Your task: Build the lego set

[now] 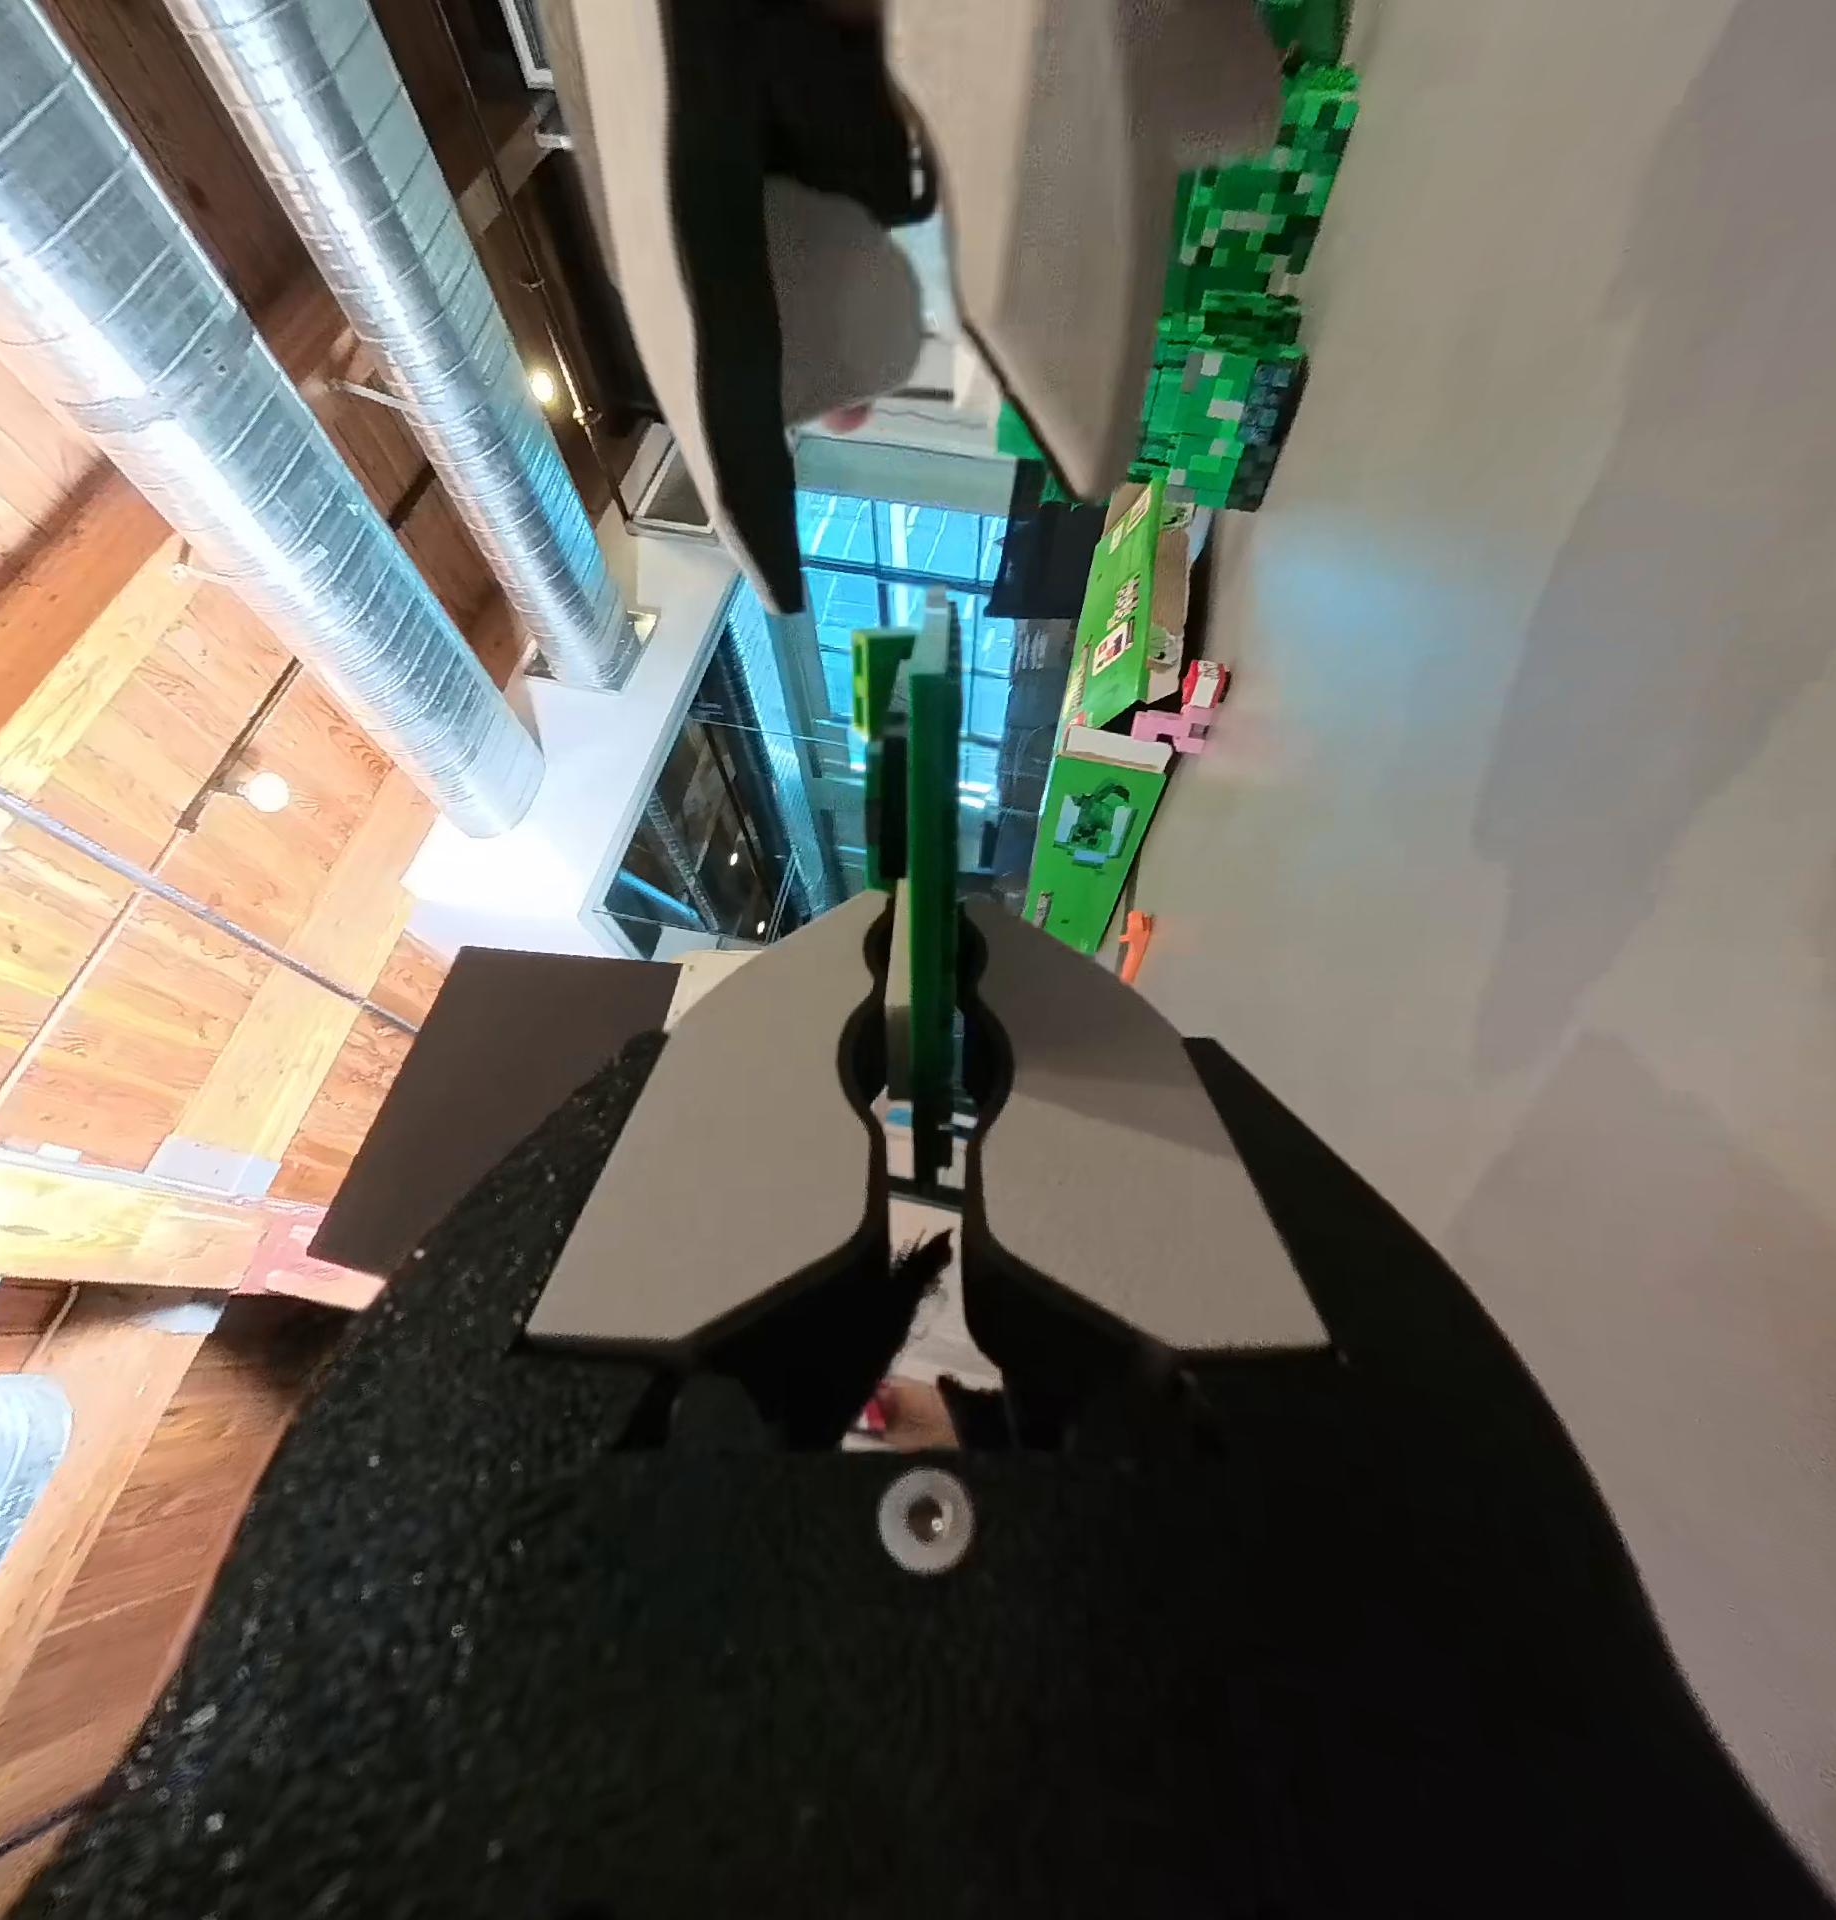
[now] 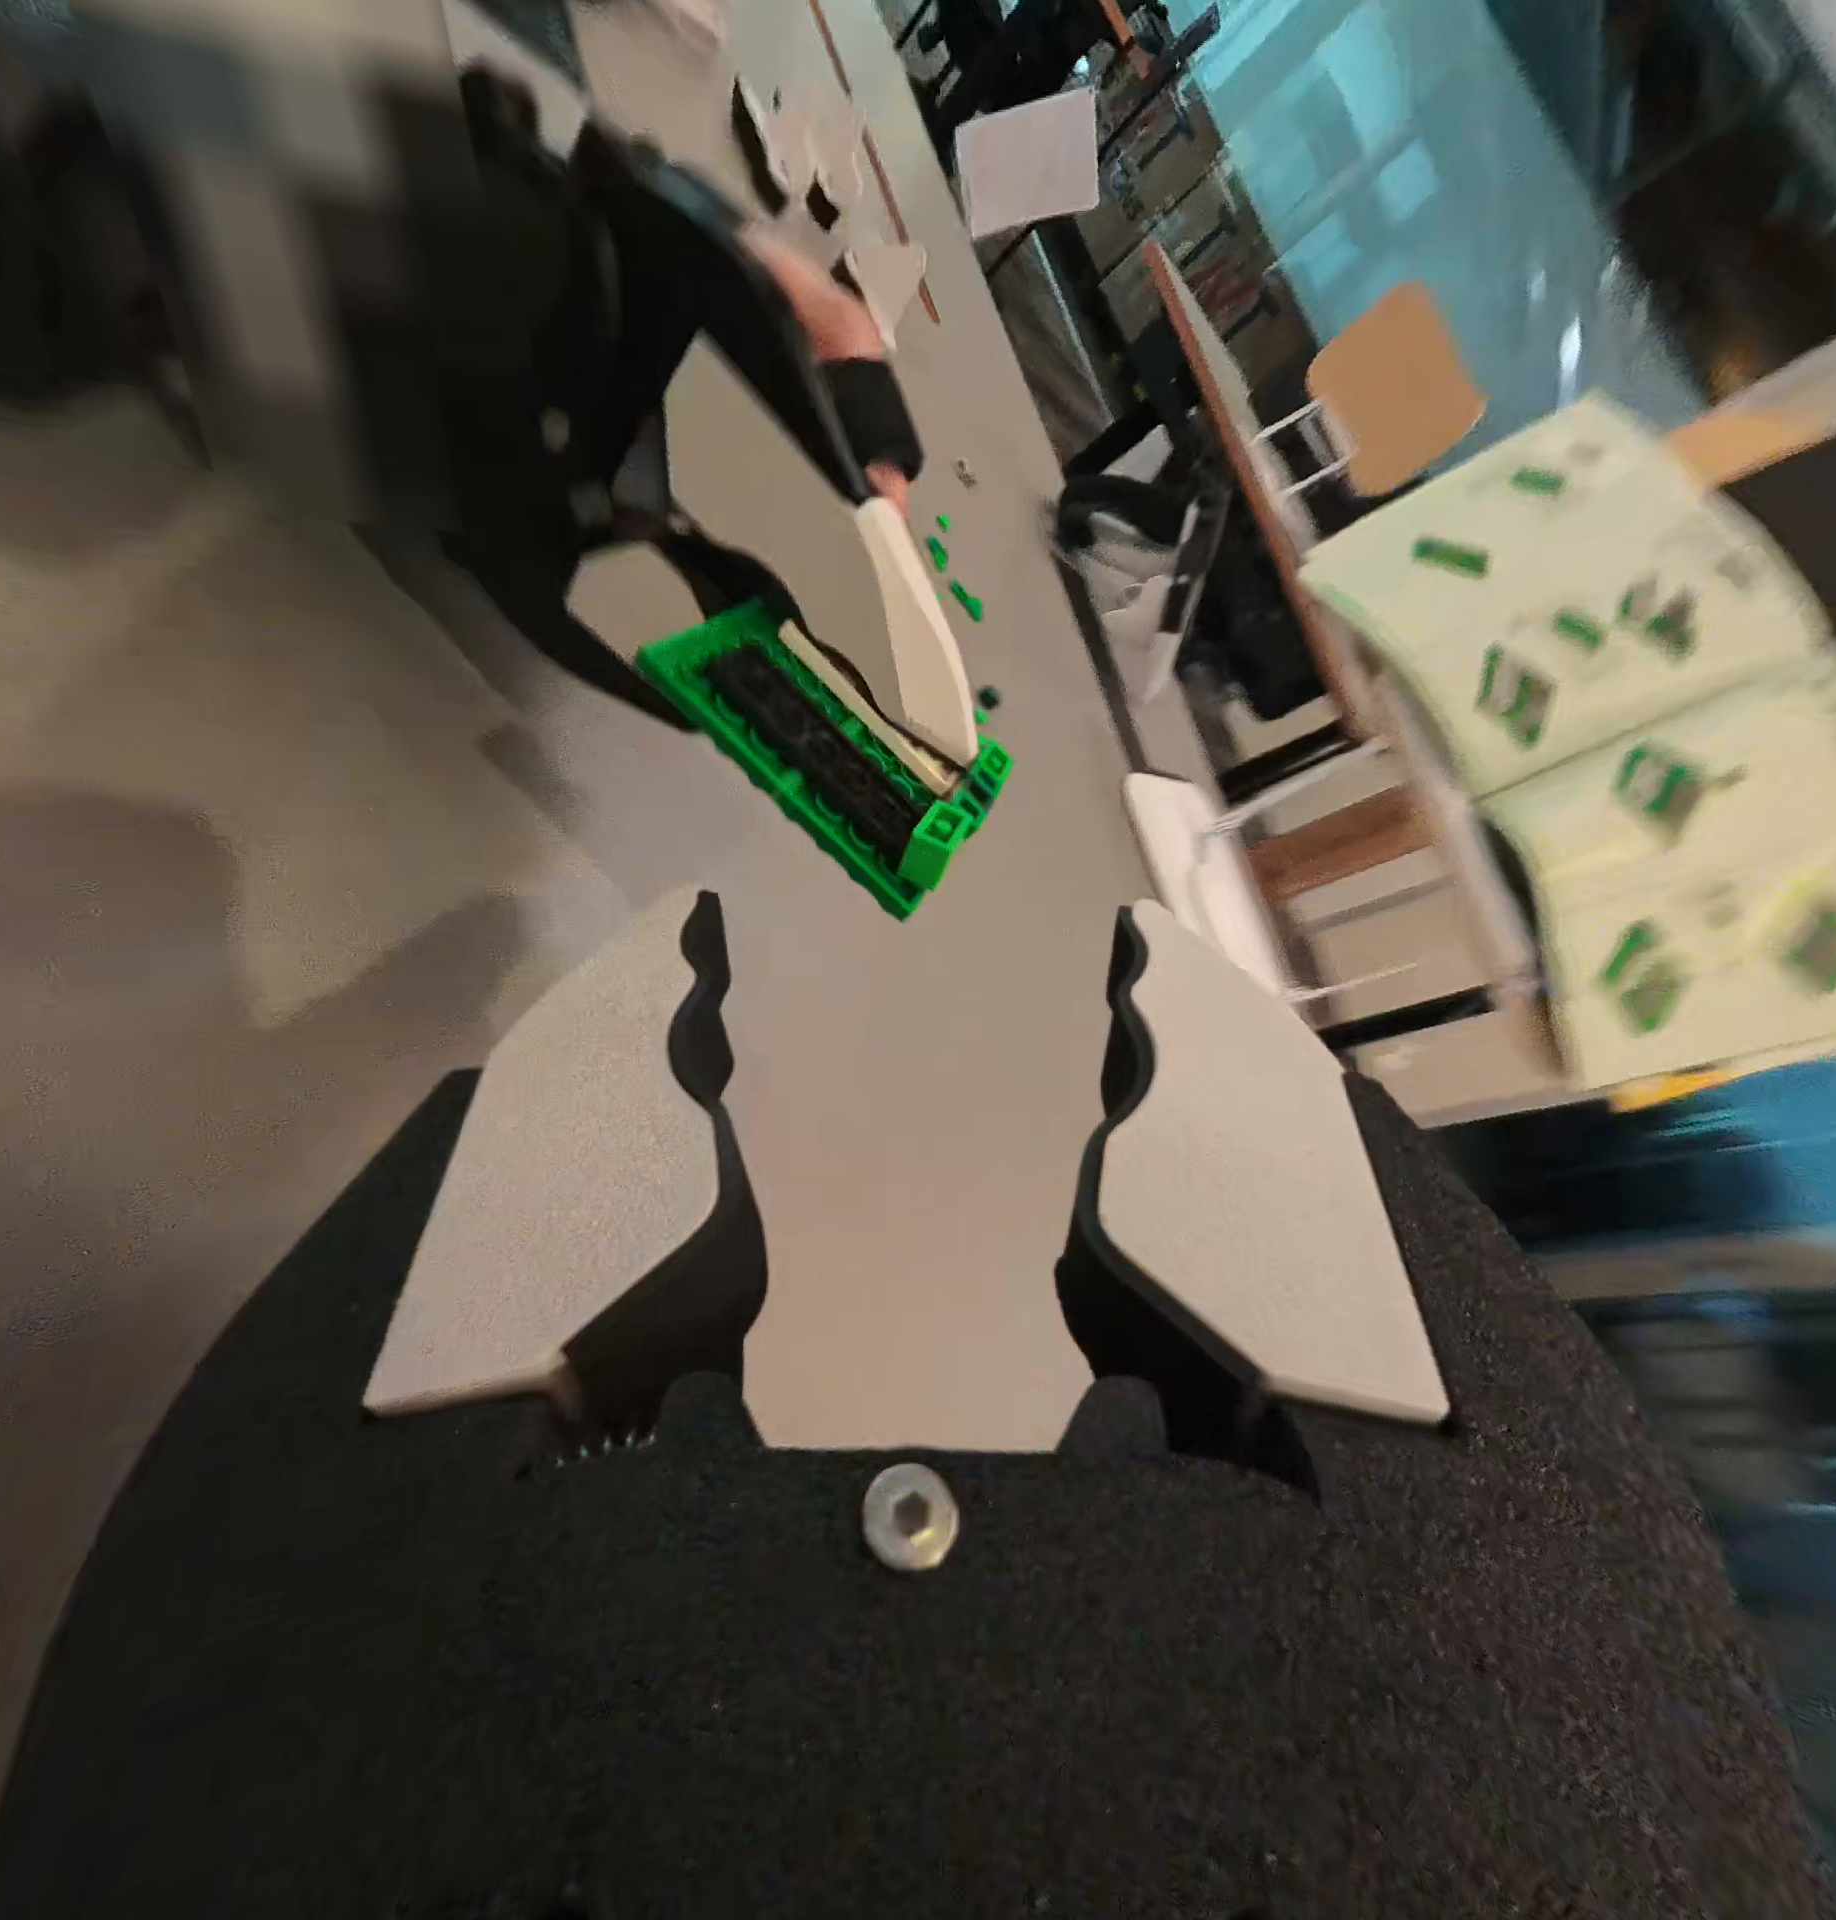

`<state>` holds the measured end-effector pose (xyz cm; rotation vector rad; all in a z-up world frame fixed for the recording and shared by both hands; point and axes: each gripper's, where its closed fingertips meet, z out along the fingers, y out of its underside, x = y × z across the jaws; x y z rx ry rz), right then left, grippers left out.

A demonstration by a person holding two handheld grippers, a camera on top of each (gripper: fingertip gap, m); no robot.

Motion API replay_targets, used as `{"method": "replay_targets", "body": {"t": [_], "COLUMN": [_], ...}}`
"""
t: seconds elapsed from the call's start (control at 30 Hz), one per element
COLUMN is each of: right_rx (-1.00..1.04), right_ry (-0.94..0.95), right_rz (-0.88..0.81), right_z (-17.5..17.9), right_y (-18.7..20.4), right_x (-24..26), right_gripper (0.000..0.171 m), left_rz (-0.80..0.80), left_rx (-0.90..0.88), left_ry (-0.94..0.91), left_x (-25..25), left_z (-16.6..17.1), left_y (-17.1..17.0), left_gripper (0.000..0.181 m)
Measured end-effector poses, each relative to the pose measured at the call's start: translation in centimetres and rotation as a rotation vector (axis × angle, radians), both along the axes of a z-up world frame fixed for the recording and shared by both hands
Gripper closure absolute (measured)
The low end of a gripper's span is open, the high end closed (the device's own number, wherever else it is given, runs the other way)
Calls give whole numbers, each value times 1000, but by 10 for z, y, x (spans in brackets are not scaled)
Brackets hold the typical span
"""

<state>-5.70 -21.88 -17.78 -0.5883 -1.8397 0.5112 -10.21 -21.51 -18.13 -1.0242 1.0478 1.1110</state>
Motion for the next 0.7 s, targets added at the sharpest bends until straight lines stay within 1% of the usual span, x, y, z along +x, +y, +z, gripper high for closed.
{"method": "replay_targets", "body": {"t": [0.13,0.17,0.23,0.33,0.43,0.63,0.7], "right_rx": [446,530,629,703,734,693,641], "right_ry": [14,14,30,71,69,120,139], "right_rz": [41,65,97,152,172,127,105], "right_z": [-10,-13,-15,-15,-22,-25,-23], "right_y": [7,7,7,-1,-5,-7,-8], "right_x": [1,1,0,-1,-3,-8,-8], "right_gripper": [104,106,112,122,130,150,152], "left_rz": [-50,-61,-84,-105,-113,-117,-117], "left_rx": [-49,-60,-84,-114,-126,-138,-138], "left_ry": [-11,-14,-18,-9,-10,5,5], "left_x": [7,8,11,15,17,18,19], "left_z": [-6,-8,-11,-16,-18,-21,-21], "left_y": [-1,-1,-2,-2,-2,-3,-3], "left_gripper": [173,173,173,173,173,173,173]}}
